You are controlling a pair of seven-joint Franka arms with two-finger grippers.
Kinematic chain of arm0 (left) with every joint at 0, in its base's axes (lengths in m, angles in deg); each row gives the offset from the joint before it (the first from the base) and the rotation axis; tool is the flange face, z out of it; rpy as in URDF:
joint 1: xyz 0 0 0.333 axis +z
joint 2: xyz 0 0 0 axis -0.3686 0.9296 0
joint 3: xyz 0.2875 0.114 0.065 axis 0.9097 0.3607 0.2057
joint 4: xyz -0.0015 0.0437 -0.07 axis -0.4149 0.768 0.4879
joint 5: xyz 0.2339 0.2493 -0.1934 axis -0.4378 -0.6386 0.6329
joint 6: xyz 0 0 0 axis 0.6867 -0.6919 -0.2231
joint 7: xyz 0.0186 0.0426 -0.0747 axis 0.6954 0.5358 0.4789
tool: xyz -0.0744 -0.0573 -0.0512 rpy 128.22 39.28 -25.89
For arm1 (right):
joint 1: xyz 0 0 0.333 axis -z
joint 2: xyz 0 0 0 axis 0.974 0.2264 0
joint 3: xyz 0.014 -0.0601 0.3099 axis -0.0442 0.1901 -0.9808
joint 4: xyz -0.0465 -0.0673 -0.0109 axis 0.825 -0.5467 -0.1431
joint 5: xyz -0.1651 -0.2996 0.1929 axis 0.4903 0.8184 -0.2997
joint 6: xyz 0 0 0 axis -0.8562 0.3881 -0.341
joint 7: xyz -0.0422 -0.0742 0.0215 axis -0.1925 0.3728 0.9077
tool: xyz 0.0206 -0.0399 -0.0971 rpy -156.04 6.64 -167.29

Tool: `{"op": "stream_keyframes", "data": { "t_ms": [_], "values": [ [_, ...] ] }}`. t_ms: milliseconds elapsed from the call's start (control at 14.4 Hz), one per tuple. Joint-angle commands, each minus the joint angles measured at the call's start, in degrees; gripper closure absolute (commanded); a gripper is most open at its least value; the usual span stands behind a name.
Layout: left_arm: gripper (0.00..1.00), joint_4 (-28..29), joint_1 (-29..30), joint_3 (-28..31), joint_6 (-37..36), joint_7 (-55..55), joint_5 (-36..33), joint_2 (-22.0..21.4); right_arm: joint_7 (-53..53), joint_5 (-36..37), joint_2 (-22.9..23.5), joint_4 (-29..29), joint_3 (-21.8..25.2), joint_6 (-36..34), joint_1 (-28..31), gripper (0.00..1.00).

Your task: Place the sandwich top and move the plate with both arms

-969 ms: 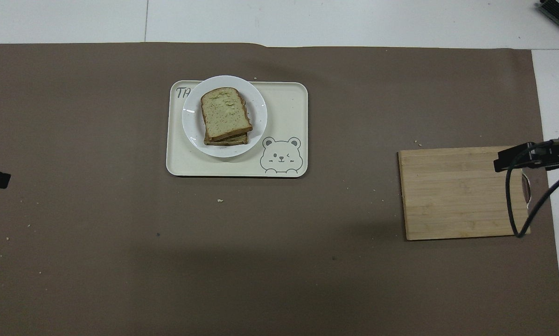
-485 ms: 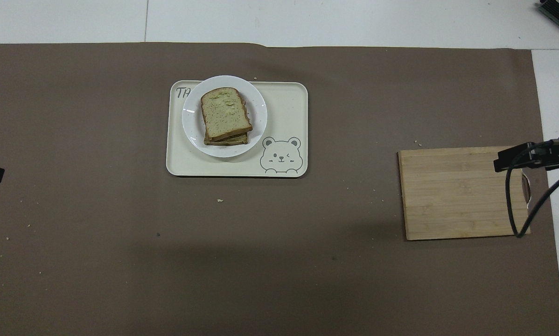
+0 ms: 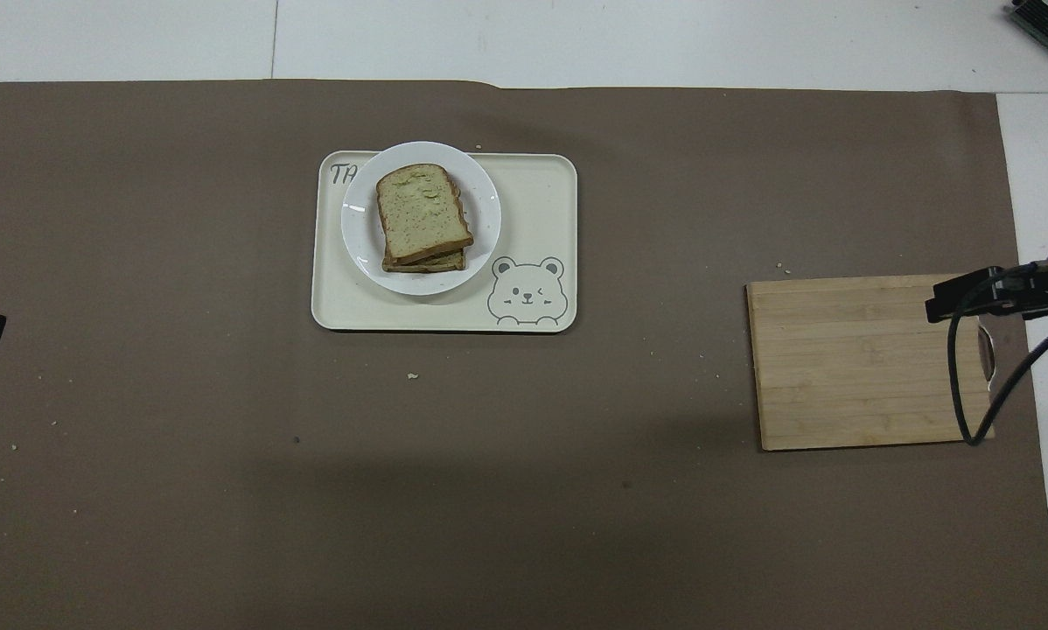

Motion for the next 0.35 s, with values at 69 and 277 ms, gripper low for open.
{"op": "stream_keyframes", "data": {
  "t_ms": [69,277],
  "values": [
    [0.0,2.2,0.1,0.1,-0.6,2.6,-0.2,-1.9,-0.9,-0.2,-0.1,-0.4,-0.3,-0.6,0.3,0.0],
    [0.0,2.2,0.0,0.1,-0.6,2.6,0.4,-1.9,-0.8,-0.2,-0.1,-0.4,-0.3,-0.6,0.2,0.0]
  ]
}}
